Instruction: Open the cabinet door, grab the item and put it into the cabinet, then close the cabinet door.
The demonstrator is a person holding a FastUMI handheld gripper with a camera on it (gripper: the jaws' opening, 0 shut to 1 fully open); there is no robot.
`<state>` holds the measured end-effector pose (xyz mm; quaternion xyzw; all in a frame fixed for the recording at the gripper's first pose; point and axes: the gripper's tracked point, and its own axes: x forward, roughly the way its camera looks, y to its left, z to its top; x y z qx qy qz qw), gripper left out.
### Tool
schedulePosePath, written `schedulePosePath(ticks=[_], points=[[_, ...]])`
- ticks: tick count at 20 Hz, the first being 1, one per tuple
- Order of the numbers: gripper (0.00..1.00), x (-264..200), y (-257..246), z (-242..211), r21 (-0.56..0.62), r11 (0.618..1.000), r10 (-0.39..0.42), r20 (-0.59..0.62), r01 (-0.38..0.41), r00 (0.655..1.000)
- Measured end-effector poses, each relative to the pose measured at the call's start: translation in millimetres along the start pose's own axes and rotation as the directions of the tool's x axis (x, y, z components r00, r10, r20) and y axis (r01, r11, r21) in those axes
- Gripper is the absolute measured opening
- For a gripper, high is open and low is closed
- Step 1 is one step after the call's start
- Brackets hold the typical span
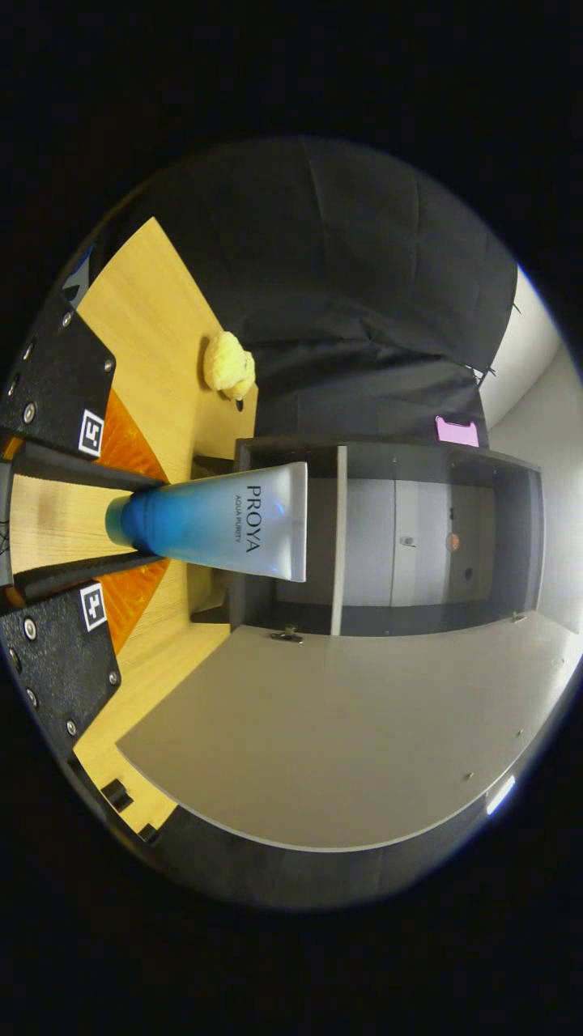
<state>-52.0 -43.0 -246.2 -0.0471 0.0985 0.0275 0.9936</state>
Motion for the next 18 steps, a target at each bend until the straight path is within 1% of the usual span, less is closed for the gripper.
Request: schedulePosePath(ticks=[2, 6, 9, 10, 13, 16, 18], points=[[0.42, 8.6, 6.2, 38.4, 0.020, 1.000, -0.006, 0.009, 0.006, 1.000], [0.42, 34.0, 7.0, 117.9, 0.009, 1.000, -0.011, 0.066, 0.010, 0.998], [0.42, 71.9, 6.8, 161.1, 0.003, 1.000, 0.028, 0.078, -0.028, 0.997], [0.42, 87.8, 6.0, 175.5, 0.000, 0.999, 0.039, 0.095, -0.039, 0.995], [0.42, 143.9, -5.5, 214.1, -0.002, 0.999, 0.034, 0.132, -0.034, 0.991], [0.42, 215.6, -12.1, 242.3, 0.002, 1.000, 0.030, 0.151, -0.031, 0.988], [0.42, 256.3, -19.1, 252.9, -0.001, 1.000, 0.016, 0.157, -0.016, 0.988]])
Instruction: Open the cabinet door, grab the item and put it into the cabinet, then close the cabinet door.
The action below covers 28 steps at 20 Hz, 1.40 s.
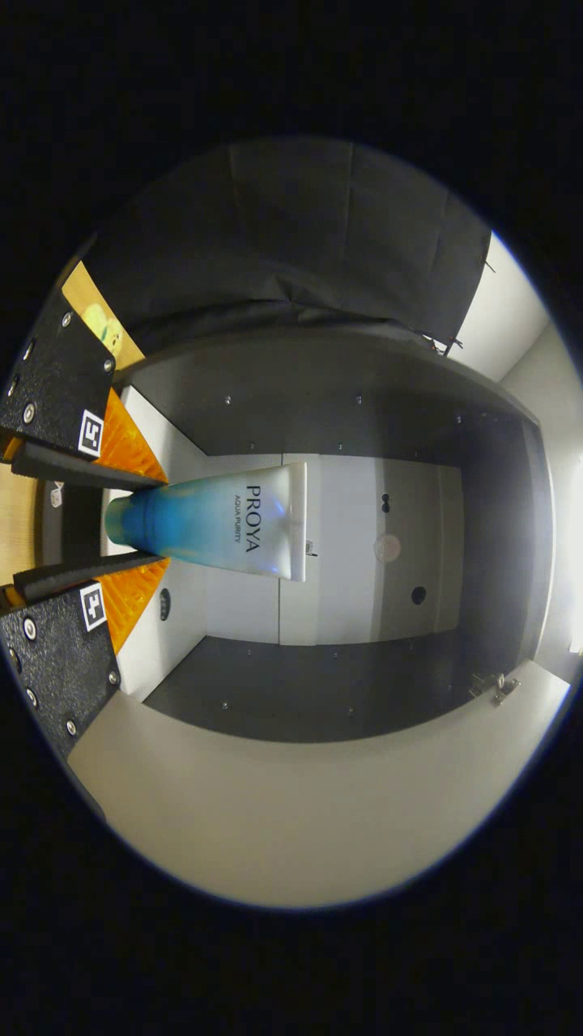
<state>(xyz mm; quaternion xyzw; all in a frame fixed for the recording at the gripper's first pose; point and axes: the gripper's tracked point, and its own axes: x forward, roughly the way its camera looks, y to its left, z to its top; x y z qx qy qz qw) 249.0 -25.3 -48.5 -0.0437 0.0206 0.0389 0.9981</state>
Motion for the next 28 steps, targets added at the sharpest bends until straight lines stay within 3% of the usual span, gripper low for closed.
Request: schedulePosePath(ticks=[6, 11, 17, 20, 23, 25, 28], points=[[0.42, 85.6, -15.4, -39.7, -0.039, 0.999, -0.020, -0.063, 0.018, 0.998], [0.43, 100.3, -13.4, -65.6, 0.036, 0.999, -0.019, -0.102, 0.022, 0.995], [0.49, 97.0, -8.2, -70.8, -0.005, 1.000, 0.010, -0.083, -0.010, 0.996], [0.62, 91.6, -4.8, -66.5, -0.028, 0.999, 0.020, -0.080, -0.022, 0.997], [0.87, 74.1, -2.7, -55.6, -0.026, 0.999, 0.028, -0.057, -0.029, 0.998], [0.92, 55.6, -7.7, -50.5, -0.008, 1.000, 0.004, -0.066, -0.004, 0.998], [0.94, 18.5, -3.7, -37.1, 0.038, 0.999, 0.012, -0.066, -0.010, 0.998]])
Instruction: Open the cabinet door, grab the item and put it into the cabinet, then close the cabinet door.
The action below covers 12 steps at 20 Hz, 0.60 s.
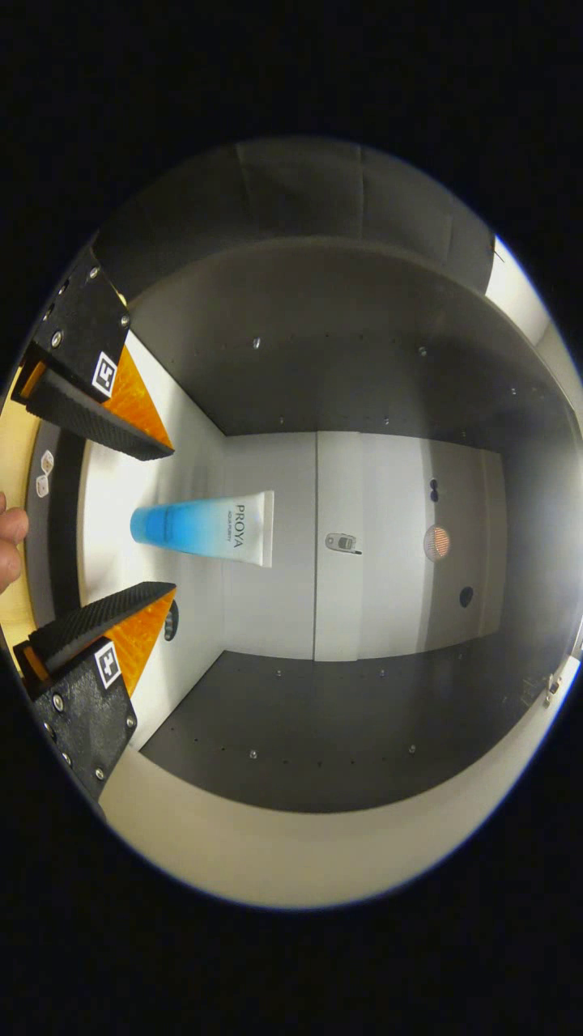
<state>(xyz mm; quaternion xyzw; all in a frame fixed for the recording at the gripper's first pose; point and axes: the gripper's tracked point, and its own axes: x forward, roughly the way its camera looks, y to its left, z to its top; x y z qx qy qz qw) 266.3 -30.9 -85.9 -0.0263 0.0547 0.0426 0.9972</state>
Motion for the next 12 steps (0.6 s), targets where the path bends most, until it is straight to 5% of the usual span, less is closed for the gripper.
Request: schedulePosePath(ticks=[12], points=[[0.93, -251.0, 20.2, 43.4, 0.063, 0.998, -0.013, 0.067, 0.009, 0.998]])
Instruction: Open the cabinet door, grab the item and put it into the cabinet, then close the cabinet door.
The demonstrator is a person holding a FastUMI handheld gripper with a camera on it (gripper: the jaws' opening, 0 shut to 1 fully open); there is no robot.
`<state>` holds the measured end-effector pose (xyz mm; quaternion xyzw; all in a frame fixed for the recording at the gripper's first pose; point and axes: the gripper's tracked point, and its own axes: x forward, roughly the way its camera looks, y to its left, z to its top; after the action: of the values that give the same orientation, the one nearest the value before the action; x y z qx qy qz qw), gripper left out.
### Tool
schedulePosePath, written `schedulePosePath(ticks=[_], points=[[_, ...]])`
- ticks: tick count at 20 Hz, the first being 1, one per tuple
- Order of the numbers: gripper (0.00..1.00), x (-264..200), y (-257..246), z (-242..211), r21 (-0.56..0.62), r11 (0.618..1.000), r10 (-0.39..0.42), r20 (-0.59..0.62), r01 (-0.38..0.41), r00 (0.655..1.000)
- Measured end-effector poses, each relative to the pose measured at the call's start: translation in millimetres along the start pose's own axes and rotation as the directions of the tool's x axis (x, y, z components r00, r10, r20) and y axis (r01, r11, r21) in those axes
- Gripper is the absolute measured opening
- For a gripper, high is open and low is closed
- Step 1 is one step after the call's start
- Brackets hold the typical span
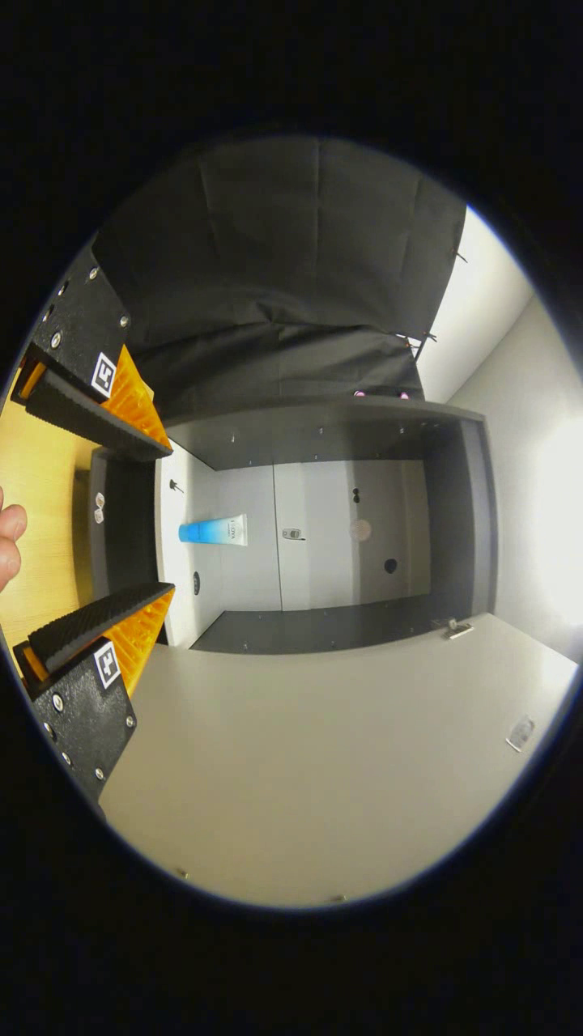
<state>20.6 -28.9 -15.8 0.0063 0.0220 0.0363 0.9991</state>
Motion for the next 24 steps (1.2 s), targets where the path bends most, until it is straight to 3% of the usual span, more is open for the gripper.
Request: schedulePosePath(ticks=[4, 6, 10, 14, 18, 24], points=[[0.93, -81.0, -2.3, 9.0, 0.009, 1.000, -0.004, -0.002, 0.004, 1.000], [0.93, -114.3, -24.0, 17.1, -0.028, 0.999, -0.042, 0.010, 0.042, 0.999], [0.93, -167.6, -99.6, 26.9, -0.036, 0.983, -0.178, 0.013, 0.178, 0.984], [0.93, -206.0, -195.7, 30.2, -0.007, 0.941, -0.338, 0.005, 0.338, 0.941], [0.94, -195.1, -272.1, 42.4, 0.013, 0.921, -0.388, 0.005, 0.388, 0.922], [0.95, -131.9, -298.2, 49.7, -0.042, 0.957, -0.289, -0.003, 0.288, 0.957]])
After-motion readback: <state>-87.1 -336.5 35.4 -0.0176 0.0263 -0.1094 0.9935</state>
